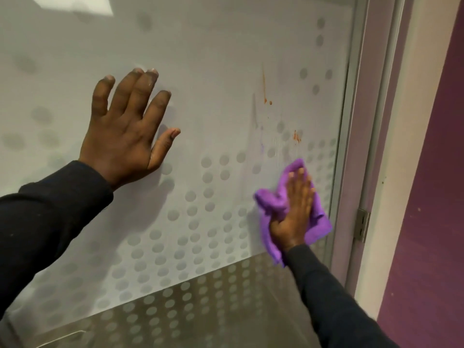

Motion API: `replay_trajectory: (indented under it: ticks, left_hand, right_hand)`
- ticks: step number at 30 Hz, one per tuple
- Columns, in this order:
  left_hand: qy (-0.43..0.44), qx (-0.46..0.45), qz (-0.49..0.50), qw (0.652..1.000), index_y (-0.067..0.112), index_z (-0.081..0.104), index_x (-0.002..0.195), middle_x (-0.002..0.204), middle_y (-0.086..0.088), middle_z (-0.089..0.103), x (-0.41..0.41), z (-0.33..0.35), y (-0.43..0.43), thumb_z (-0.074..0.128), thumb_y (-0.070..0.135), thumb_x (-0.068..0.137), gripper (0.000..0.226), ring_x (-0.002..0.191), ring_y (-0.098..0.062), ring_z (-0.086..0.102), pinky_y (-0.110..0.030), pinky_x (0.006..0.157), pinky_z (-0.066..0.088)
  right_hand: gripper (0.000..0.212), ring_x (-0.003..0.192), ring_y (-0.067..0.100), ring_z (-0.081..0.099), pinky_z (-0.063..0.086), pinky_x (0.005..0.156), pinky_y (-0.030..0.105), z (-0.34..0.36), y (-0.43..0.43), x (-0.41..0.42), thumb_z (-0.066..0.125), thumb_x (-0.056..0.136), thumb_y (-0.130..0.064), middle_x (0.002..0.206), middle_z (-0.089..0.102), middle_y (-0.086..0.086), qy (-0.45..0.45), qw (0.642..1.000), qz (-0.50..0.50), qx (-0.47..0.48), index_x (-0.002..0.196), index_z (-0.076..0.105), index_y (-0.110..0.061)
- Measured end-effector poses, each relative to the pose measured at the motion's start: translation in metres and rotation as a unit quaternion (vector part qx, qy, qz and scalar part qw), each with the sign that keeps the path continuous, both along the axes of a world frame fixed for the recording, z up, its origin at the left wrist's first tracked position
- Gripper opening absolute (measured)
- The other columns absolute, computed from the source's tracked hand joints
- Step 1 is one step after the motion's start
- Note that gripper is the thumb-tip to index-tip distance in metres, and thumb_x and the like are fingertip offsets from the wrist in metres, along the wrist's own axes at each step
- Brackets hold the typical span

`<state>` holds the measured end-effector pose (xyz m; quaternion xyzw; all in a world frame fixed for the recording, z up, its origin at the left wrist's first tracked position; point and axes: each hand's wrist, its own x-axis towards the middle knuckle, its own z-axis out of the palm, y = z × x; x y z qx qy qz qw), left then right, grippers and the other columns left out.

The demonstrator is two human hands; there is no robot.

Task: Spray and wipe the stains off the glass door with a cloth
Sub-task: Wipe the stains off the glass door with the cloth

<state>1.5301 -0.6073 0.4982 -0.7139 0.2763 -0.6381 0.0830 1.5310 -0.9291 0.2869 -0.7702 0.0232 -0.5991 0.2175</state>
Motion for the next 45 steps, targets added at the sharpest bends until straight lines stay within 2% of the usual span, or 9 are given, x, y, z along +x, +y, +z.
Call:
replay_trajectory:
  ticks: [8, 13, 16, 19, 24, 32, 36, 40, 45]
  left_hand:
    - [-0.017, 0.001, 0.013, 1.000, 0.004, 0.044, 0.140, 0.155, -0.022, 0.034, 0.002, 0.000, -0.001, 0.033, 0.049, 0.101, 0.061, 0.145, -0.039, 0.030, -0.053, 0.116, 0.017]
    - [-0.029, 0.000, 0.018, 0.999, 0.004, 0.045, 0.141, 0.155, -0.022, 0.035, 0.003, -0.001, -0.001, 0.035, 0.048, 0.101, 0.059, 0.144, -0.038, 0.031, -0.053, 0.115, 0.019]
    - [-0.031, 0.005, 0.022, 0.999, 0.004, 0.046, 0.140, 0.155, -0.022, 0.036, 0.002, -0.001, 0.000, 0.036, 0.048, 0.101, 0.060, 0.144, -0.038, 0.032, -0.053, 0.115, 0.019]
    - [-0.029, 0.006, 0.028, 0.999, 0.003, 0.047, 0.140, 0.154, -0.022, 0.037, 0.001, -0.001, -0.001, 0.035, 0.048, 0.101, 0.061, 0.143, -0.038, 0.033, -0.053, 0.115, 0.019]
    - [-0.021, 0.004, 0.041, 0.999, 0.002, 0.046, 0.142, 0.156, -0.022, 0.035, 0.000, 0.000, -0.002, 0.030, 0.049, 0.101, 0.064, 0.145, -0.038, 0.032, -0.055, 0.116, 0.020]
    - [-0.028, 0.009, 0.048, 0.998, 0.001, 0.048, 0.141, 0.155, -0.024, 0.037, 0.000, 0.001, -0.003, 0.034, 0.049, 0.099, 0.065, 0.143, -0.040, 0.036, -0.056, 0.114, 0.023]
    - [-0.032, 0.010, 0.050, 0.998, 0.002, 0.050, 0.141, 0.155, -0.024, 0.037, 0.001, 0.001, -0.003, 0.034, 0.048, 0.099, 0.064, 0.143, -0.040, 0.036, -0.057, 0.114, 0.025]
    - [-0.038, 0.010, 0.046, 0.998, 0.002, 0.052, 0.140, 0.155, -0.023, 0.037, 0.001, 0.001, -0.002, 0.034, 0.043, 0.099, 0.061, 0.143, -0.039, 0.037, -0.057, 0.114, 0.025]
    - [-0.035, 0.009, 0.052, 0.998, 0.002, 0.053, 0.140, 0.155, -0.023, 0.038, 0.000, 0.001, -0.003, 0.035, 0.040, 0.099, 0.059, 0.143, -0.038, 0.039, -0.056, 0.113, 0.026]
  right_hand:
    - [0.094, 0.156, 0.036, 0.004, 0.010, 0.124, 0.059, 0.104, -0.050, 0.014, 0.041, 0.090, -0.059, 0.169, 0.004, 0.013, -0.013, 0.955, -0.030, 0.295, 0.160, 0.005, -0.008]
    - [0.093, 0.156, 0.037, 0.002, 0.004, 0.125, 0.057, 0.109, 0.077, 0.005, 0.051, 0.085, -0.047, 0.168, 0.007, 0.019, -0.050, 0.998, 0.008, 0.026, 0.159, 0.017, -0.004]
    - [0.100, 0.155, 0.040, -0.007, -0.004, 0.123, 0.063, 0.063, 0.115, -0.004, 0.059, 0.083, -0.049, 0.168, -0.003, 0.019, 0.046, 0.974, 0.067, -0.212, 0.160, 0.011, -0.008]
    - [0.095, 0.155, 0.041, -0.002, -0.003, 0.123, 0.062, 0.034, 0.075, 0.005, 0.055, 0.081, -0.049, 0.169, 0.000, 0.011, 0.021, 0.951, 0.065, -0.301, 0.160, 0.016, -0.013]
    - [0.087, 0.157, 0.018, 0.002, 0.010, 0.125, 0.057, 0.056, -0.040, -0.004, 0.053, 0.090, -0.033, 0.170, 0.006, 0.003, 0.021, 0.999, 0.029, -0.027, 0.161, 0.003, -0.034]
    - [0.092, 0.157, 0.034, 0.001, 0.008, 0.125, 0.057, 0.204, -0.054, 0.015, 0.035, 0.092, -0.062, 0.169, 0.002, 0.013, -0.040, 0.982, -0.016, 0.182, 0.161, 0.003, -0.009]
    - [0.092, 0.157, 0.034, 0.003, 0.006, 0.126, 0.054, 0.224, 0.035, 0.010, 0.041, 0.091, -0.062, 0.169, 0.006, 0.015, -0.090, 0.996, -0.002, -0.018, 0.160, 0.015, -0.007]
    - [0.091, 0.156, 0.038, -0.006, -0.003, 0.124, 0.060, 0.155, 0.097, 0.000, 0.048, 0.091, -0.054, 0.169, -0.001, 0.017, -0.017, 0.948, 0.082, -0.306, 0.160, 0.012, -0.008]
    - [0.098, 0.157, 0.032, 0.000, -0.003, 0.125, 0.053, 0.091, 0.007, 0.012, 0.053, 0.078, -0.047, 0.170, -0.002, 0.005, -0.001, 0.919, 0.072, -0.388, 0.162, 0.012, -0.018]
